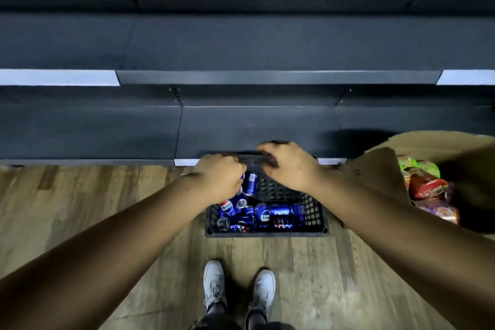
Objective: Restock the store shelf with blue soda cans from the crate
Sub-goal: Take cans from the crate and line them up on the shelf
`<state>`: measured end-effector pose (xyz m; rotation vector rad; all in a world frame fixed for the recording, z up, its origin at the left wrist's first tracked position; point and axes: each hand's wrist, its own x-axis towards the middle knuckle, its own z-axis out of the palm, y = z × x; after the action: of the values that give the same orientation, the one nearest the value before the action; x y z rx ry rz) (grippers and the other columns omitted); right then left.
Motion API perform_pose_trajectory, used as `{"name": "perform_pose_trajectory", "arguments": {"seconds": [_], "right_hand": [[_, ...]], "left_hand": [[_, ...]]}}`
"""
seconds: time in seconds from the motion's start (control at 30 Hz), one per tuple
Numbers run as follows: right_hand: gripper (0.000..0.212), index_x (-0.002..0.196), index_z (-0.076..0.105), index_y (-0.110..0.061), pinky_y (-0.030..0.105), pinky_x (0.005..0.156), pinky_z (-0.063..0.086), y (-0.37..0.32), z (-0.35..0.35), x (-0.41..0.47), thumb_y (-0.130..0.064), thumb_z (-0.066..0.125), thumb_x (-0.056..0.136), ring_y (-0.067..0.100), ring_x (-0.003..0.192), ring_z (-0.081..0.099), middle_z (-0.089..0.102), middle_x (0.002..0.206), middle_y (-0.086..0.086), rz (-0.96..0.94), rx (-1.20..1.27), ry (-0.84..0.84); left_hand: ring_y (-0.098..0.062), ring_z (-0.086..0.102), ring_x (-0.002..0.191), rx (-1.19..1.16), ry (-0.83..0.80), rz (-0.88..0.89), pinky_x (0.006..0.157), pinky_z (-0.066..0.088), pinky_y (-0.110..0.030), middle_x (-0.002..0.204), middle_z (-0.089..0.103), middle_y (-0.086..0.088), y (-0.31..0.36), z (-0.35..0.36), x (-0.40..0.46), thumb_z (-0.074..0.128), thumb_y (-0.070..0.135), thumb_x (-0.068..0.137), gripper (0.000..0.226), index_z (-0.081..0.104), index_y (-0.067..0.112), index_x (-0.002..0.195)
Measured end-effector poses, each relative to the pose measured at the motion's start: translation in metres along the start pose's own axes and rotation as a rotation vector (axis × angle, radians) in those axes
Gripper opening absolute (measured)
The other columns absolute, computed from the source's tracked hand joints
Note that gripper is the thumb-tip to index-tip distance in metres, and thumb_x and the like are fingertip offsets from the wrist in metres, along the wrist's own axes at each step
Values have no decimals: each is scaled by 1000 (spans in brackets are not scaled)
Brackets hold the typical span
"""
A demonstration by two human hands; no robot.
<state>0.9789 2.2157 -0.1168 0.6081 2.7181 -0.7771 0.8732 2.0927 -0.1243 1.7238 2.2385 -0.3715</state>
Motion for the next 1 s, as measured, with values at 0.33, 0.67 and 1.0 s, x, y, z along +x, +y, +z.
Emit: {"name": "perform_pose_trajectory", "arguments": {"seconds": [0.33,0.67,1.0], "right_hand": [[71,150,20,-18,30,88,45,88,107,57,-28,58,91,22,107,55,46,140,15,424,156,-264],[65,147,22,-12,24,54,42,156,241,65,-14,55,91,27,87,56,56,118,22,601,238,-379],[57,142,35,-11,22,47,36,204,338,75,-15,57,90,26,85,58,56,117,21,719,315,-440]], "left_hand": [[-21,56,113,-191,-503,-31,91,45,-29,125,57,-8,-6,157,27,42,23,97,35,49,11,129],[-20,55,109,-683,-598,-423,78,36,-20,123,58,-10,-7,281,48,50,28,96,35,53,7,124],[-30,60,95,-1028,-710,-596,81,47,-36,105,61,-18,19,377,59,52,16,94,13,60,5,96]]}}
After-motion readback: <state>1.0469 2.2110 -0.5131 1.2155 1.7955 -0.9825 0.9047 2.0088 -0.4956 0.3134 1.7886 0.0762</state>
